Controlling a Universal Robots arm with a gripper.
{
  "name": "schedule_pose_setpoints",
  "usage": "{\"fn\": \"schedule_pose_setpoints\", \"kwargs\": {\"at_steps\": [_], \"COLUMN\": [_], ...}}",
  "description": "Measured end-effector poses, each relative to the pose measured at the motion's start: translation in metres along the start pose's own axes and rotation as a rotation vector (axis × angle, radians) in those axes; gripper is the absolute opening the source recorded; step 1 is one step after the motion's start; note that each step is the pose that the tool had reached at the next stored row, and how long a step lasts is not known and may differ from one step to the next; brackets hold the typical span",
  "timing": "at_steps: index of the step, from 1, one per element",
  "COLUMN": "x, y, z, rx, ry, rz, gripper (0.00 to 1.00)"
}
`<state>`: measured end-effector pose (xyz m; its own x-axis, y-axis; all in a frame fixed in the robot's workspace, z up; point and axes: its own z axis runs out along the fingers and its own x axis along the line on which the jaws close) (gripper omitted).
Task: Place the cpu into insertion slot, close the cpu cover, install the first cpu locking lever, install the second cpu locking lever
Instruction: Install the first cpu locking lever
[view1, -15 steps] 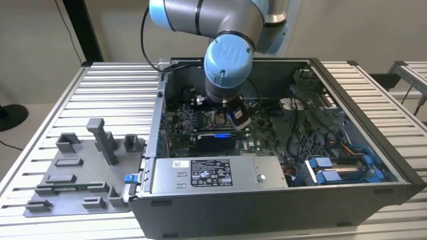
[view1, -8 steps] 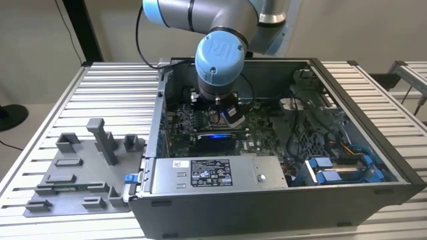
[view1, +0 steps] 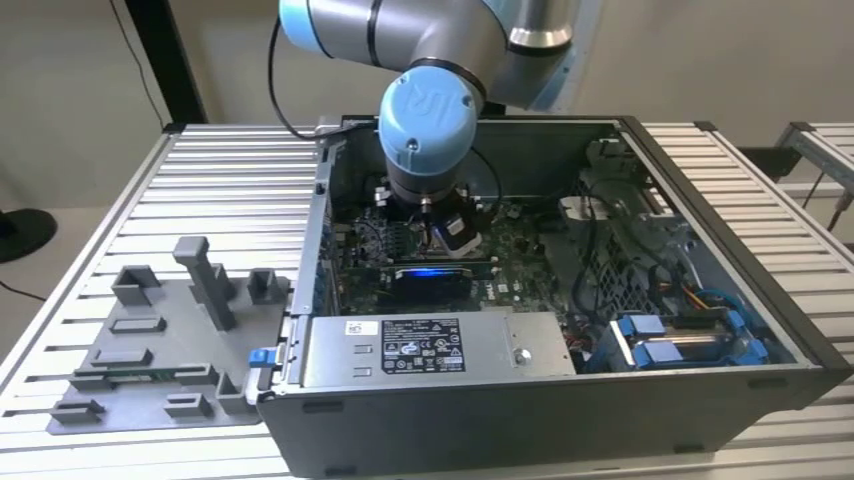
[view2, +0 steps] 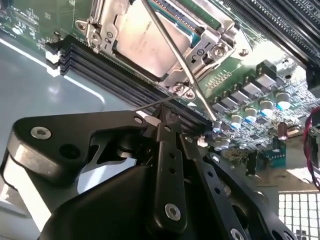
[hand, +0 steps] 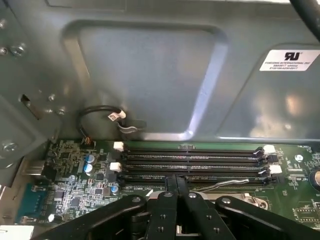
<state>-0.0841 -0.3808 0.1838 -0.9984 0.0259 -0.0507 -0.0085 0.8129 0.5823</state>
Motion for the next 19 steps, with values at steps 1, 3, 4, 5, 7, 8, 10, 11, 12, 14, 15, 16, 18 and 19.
{"fn": "schedule_pose_setpoints", "kwargs": {"at_steps": [1, 3, 4, 5, 7, 8, 10, 11, 12, 14, 15, 16, 18, 19], "x": [-0.0001, -0.0009, -0.0015, -0.0023, -0.0043, -0.0054, -0.0078, -0.0092, -0.0106, -0.0125, -0.0125, -0.0124, -0.0117, -0.0110], "y": [-0.0006, -0.0013, -0.0015, -0.0016, -0.0022, -0.0025, -0.0030, -0.0032, -0.0034, -0.0037, -0.0037, -0.0037, -0.0029, -0.0022], "z": [0.0008, 0.0018, 0.0020, 0.0023, 0.0031, 0.0036, 0.0043, 0.0048, 0.0052, 0.0057, 0.0058, 0.0058, 0.0064, 0.0071], "rx": [0.0000, -0.0006, -0.0011, -0.0017, -0.0031, -0.0035, -0.0049, -0.0058, -0.0066, -0.0073, -0.0078, -0.0080, -0.0084, -0.0094], "ry": [0.0000, 0.0000, 0.0001, 0.0001, 0.0001, 0.0001, 0.0002, 0.0002, 0.0001, 0.0001, 0.0000, 0.0000, 0.0000, -0.0003], "rz": [0.000, 0.000, 0.000, 0.000, 0.000, 0.000, 0.000, 0.001, 0.001, 0.000, 0.001, 0.001, 0.001, 0.000], "gripper": [0.00, 0.00, 0.00, 0.00, 0.00, 0.00, 0.00, 0.00, 0.00, 0.00, 0.00, 0.00, 0.00, 0.00]}}
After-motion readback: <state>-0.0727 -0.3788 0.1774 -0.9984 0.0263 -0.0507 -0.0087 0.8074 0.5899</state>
